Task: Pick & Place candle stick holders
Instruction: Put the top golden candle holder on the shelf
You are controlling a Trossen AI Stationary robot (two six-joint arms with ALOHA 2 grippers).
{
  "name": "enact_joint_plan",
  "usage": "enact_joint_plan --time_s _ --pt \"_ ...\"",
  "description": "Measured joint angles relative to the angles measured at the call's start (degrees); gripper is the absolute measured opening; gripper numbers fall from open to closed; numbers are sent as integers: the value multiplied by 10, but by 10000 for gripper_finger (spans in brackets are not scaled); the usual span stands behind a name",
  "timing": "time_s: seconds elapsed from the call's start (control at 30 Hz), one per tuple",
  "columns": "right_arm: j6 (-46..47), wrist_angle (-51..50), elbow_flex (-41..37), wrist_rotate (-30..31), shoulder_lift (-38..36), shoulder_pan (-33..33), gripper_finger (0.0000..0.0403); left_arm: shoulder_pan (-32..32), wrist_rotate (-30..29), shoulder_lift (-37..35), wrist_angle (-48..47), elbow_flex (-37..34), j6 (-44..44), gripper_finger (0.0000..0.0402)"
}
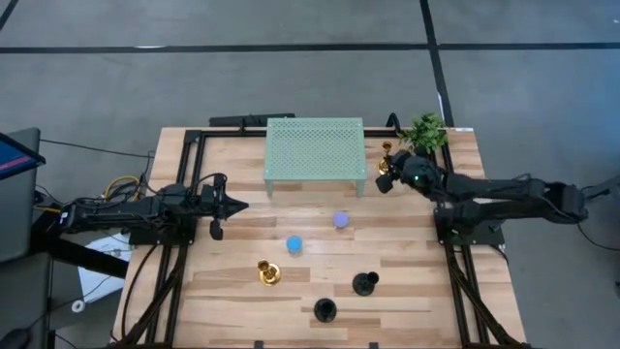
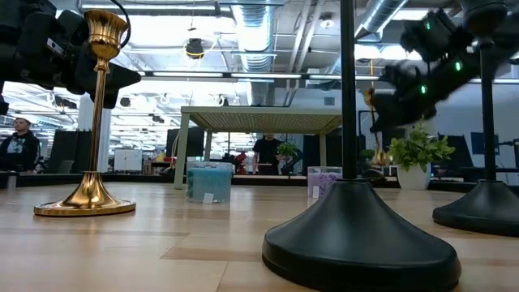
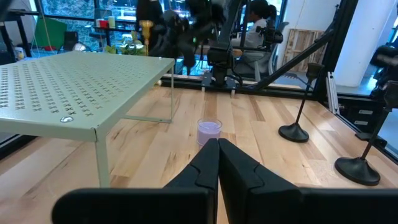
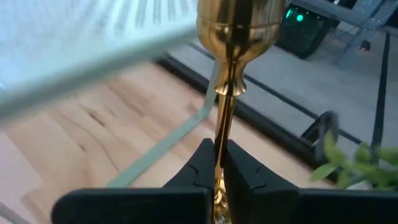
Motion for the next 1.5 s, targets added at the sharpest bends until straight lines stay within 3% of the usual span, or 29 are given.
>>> enact_joint_plan --time_s 0.3,0.43,0.77,1.03,1.23,1.5 --pt "-43 -93 99 -2 -83 18 1 0 0 0 0 0 0 8" --pt "-43 -92 131 -61 -75 20 1 0 0 0 0 0 0 8" --pt "-100 -93 287 -171 83 8 0 0 0 0 0 0 0 8" --pt "-128 -71 413 -293 233 -54 0 0 0 0 0 0 0 8" --pt "-85 11 428 -433 314 -109 0 0 0 0 0 0 0 8" --pt "-62 100 428 -477 384 -133 0 0 0 0 0 0 0 8"
